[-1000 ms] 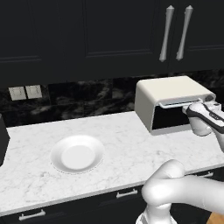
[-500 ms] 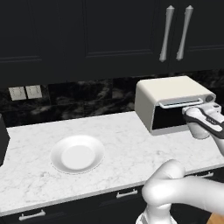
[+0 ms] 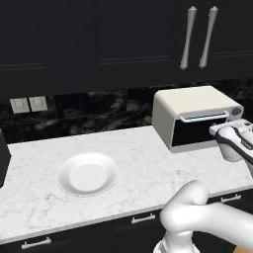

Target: Pick up the kebab skewer and baguette bread, and place them inside the toaster oven. Close the toaster oven door and start by setting the timer.

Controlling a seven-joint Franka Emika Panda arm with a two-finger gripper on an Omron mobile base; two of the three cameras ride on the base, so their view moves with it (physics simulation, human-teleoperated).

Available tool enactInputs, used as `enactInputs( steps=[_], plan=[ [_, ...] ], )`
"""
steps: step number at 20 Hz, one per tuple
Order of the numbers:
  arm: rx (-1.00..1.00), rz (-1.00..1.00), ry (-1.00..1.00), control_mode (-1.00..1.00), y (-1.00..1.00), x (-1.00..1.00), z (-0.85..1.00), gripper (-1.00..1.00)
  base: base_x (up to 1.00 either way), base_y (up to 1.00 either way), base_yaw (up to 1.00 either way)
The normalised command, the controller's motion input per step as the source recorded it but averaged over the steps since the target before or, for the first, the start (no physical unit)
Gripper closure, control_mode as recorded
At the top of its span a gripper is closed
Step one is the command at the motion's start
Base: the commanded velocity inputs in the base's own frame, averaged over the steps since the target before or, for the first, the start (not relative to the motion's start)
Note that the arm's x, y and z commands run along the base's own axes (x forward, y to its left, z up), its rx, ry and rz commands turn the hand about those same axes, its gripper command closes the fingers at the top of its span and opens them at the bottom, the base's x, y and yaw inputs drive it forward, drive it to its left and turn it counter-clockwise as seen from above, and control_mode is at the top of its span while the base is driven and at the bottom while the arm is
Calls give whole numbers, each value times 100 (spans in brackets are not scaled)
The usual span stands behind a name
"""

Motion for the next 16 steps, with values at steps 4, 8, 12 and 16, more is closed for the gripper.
enactInputs(
  steps=[4, 8, 12, 16],
  plan=[
    [5, 13, -3, -100, -76, -39, -2, -100, 0, 0, 0],
    [6, 6, -5, -100, -61, -28, -8, -100, 0, 0, 0],
    [6, 0, -6, -100, -26, -1, -13, -100, 0, 0, 0],
    [7, 0, -1, -100, 0, 0, -3, -100, 0, 0, 0]
  ],
)
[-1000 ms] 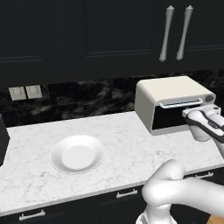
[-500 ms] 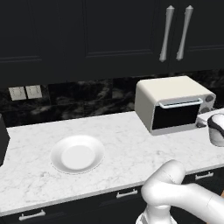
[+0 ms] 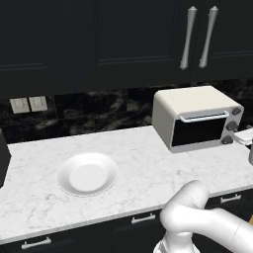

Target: Pick up the kebab skewer and baguette bread, and place them inside the toaster oven. Close the toaster oven door and start by setting the timer.

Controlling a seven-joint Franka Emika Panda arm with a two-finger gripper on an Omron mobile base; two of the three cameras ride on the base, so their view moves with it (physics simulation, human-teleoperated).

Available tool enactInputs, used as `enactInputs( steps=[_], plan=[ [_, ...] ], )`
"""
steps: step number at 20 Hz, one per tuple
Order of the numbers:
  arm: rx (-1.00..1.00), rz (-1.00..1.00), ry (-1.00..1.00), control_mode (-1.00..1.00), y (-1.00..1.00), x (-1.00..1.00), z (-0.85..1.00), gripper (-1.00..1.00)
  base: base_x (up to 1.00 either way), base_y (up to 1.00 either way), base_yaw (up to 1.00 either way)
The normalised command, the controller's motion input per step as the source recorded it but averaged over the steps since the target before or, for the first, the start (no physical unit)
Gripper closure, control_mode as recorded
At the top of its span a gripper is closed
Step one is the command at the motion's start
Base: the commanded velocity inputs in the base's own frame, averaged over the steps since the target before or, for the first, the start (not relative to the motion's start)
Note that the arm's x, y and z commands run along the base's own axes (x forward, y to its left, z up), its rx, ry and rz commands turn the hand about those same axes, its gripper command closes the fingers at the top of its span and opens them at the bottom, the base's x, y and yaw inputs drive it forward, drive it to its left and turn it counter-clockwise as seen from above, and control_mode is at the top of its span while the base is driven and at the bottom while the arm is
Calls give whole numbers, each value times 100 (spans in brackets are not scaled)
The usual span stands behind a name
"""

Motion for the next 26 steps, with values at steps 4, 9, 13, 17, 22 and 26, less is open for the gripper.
enactInputs(
  steps=[4, 9, 13, 17, 22, 26],
  plan=[
    [4, 0, 0, -100, 0, 0, -13, -100, 0, 0, 0],
    [8, 0, -1, -100, 0, 0, -26, -100, 0, 0, 0],
    [5, 0, 0, -100, 0, 12, -14, -100, 0, 0, 0],
    [2, 0, 0, -100, 0, 33, -3, -100, 0, 0, 0],
    [0, 0, 0, -100, 0, 35, 0, -100, 0, 0, 0],
    [0, 0, 0, -100, 0, 27, 0, -100, 0, 0, 0]
  ],
)
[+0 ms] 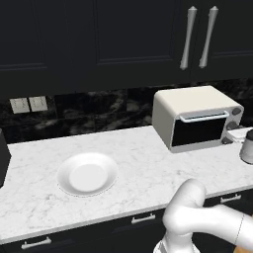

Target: Pick up the kebab skewer and baguette bread, and place them inside the toaster oven. Close the toaster oven door and start by setting the timer.

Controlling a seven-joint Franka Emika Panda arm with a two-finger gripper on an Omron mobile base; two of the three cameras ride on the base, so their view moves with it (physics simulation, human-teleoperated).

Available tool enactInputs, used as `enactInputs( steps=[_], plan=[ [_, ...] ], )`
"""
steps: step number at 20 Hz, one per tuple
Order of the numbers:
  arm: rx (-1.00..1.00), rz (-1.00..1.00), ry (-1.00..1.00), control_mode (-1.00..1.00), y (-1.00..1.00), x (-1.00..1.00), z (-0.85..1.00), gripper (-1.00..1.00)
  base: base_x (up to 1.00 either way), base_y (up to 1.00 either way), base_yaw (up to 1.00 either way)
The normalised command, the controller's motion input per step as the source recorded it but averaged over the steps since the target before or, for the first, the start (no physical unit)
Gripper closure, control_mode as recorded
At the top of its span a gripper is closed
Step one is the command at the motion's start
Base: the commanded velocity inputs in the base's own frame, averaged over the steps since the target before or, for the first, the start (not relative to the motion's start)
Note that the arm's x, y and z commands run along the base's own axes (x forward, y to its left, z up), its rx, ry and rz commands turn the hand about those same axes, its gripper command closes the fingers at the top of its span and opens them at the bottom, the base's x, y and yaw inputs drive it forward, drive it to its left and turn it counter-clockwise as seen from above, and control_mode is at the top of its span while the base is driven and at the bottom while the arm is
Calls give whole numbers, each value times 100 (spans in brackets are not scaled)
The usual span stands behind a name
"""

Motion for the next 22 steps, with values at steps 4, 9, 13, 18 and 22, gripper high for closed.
enactInputs(
  steps=[4, 9, 13, 18, 22],
  plan=[
    [0, 0, 0, -100, 0, 5, 0, -100, 0, 0, 0],
    [0, 0, 0, -100, 0, 9, -1, -100, 0, 0, 0],
    [0, 0, 0, -100, 0, 14, -3, -100, 0, 0, 0],
    [0, 0, 0, -100, 0, 0, 0, -100, 0, 0, 0],
    [0, 0, 0, -100, 0, 0, 0, 100, 0, 0, 0]
  ],
)
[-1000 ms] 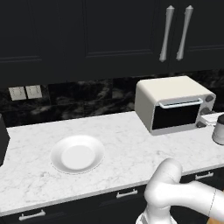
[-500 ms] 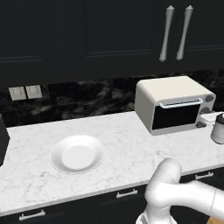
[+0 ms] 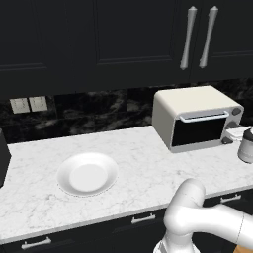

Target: Pick up the kebab skewer and baguette bread, and place them inside the toaster oven. Close the toaster oven door and start by setting the timer.

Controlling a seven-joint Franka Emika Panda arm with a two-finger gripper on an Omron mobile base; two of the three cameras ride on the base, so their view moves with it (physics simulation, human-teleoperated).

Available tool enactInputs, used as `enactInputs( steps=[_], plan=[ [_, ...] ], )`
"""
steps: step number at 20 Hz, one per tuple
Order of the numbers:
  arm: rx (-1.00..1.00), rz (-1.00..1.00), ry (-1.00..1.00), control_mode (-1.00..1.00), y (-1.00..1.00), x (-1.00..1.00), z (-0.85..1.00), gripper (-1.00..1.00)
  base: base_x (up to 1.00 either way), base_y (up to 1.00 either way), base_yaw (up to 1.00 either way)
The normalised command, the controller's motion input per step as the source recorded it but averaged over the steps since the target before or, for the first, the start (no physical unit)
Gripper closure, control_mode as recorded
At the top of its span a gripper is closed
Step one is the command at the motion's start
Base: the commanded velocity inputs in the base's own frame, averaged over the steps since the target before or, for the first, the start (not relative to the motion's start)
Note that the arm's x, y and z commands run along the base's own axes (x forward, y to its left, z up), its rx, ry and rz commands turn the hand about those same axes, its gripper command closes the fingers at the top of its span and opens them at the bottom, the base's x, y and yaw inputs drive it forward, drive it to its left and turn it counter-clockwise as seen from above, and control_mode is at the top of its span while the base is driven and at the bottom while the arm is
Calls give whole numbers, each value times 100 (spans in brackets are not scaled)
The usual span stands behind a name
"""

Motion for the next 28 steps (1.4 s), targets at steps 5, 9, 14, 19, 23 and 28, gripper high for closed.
enactInputs(
  steps=[5, 9, 14, 19, 23, 28],
  plan=[
    [0, 0, 0, -100, 0, 0, 0, 100, 0, 0, 0],
    [0, 0, 0, -100, 0, 0, 0, 100, 0, 0, 0],
    [0, 0, 0, -100, 0, 0, 0, 100, 0, 0, 0],
    [0, 0, 0, -100, 0, -2, -5, 100, 0, 0, 0],
    [10, -1, 0, -100, 0, -7, -2, 100, 0, 0, 0],
    [26, -1, -2, -100, -14, 0, 0, 100, 0, 0, 0]
  ],
)
